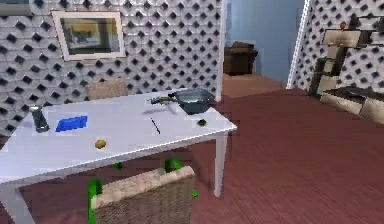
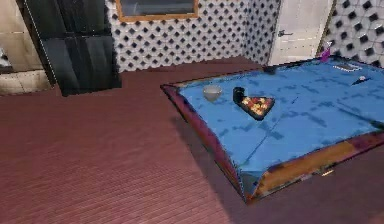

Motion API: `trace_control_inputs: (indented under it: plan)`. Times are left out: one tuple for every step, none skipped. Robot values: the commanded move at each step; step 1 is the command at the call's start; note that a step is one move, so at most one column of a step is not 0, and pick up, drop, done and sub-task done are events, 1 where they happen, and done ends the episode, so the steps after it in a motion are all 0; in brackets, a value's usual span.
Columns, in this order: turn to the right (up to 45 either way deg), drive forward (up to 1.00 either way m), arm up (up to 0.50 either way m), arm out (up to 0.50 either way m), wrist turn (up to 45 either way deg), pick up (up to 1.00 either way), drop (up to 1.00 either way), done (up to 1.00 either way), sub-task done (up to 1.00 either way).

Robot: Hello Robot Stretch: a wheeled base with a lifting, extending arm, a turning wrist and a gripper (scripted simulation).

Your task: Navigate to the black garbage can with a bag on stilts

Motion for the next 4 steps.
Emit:
trace_control_inputs:
  plan:
    - [45.0, 0.0, 0.0, 0.0, 0.0, 0.0, 0.0, 0.0, 0.0]
    - [21.0, 0.0, 0.0, 0.0, 0.0, 0.0, 0.0, 0.0, 0.0]
    - [0.0, 1.0, 0.0, 0.0, 0.0, 0.0, 0.0, 0.0, 0.0]
    - [0.0, 1.0, 0.0, 0.0, 0.0, 0.0, 0.0, 0.0, 0.0]
